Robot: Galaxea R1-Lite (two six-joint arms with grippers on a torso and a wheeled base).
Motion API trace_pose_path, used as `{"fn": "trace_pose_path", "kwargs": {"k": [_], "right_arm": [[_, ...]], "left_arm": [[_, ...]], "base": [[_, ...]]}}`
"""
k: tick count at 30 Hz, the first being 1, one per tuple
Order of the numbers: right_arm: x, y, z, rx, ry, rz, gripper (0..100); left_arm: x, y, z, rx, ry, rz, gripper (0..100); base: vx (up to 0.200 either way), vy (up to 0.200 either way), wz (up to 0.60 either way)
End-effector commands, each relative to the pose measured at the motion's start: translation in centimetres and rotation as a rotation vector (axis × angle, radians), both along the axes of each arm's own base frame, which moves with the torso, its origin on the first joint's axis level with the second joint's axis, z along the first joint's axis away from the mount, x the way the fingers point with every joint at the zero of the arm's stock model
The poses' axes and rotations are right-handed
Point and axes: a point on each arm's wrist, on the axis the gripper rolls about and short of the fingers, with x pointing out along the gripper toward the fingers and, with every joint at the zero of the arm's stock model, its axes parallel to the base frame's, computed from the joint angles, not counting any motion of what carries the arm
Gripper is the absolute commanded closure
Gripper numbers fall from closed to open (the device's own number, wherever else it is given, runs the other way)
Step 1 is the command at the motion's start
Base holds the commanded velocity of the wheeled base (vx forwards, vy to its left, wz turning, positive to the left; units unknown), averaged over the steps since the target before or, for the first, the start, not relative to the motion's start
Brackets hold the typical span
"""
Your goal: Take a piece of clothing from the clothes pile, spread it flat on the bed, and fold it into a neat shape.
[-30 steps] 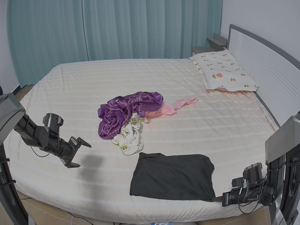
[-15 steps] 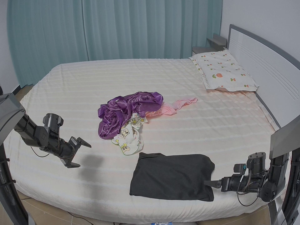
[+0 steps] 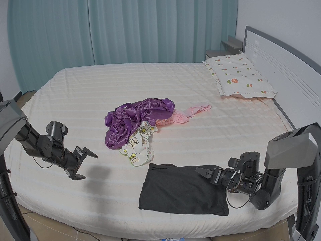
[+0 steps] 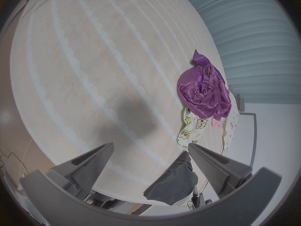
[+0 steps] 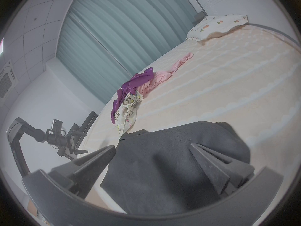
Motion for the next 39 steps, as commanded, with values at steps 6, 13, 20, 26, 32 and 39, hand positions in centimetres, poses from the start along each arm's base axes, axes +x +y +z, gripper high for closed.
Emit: {"fn": "trace_pose_path", "kwargs": {"k": [6,13,20,26,32,39], "right_arm": [[1.2,-0.4,-2.8,-0.006,0.037,-0.032,0],[1.2,-0.8,-2.2,0.011,-0.002,-0.044,0],[1.7,-2.2,0.1,0.035,-0.069,-0.088,0],[0.7,-4.1,3.1,0.048,-0.109,-0.134,0],[-1.3,-3.9,2.0,0.019,-0.028,-0.106,0],[-2.4,-1.5,1.0,0.010,0.010,-0.018,0]], "left_arm": [[0.0,0.0,-0.1,0.000,0.002,0.000,0],[0.0,0.0,-0.1,0.000,0.002,0.000,0],[0.0,0.0,-0.1,0.000,0.002,0.000,0],[0.0,0.0,0.0,-0.001,-0.001,0.002,0],[-0.1,0.0,-0.1,0.000,0.003,0.001,0],[-0.1,0.0,-0.1,0.000,0.003,0.000,0]], "base": [[0.000,0.000,0.00],[0.000,0.000,0.00],[0.000,0.000,0.00],[0.000,0.000,0.00],[0.100,0.000,0.00],[0.000,0.000,0.00]]}}
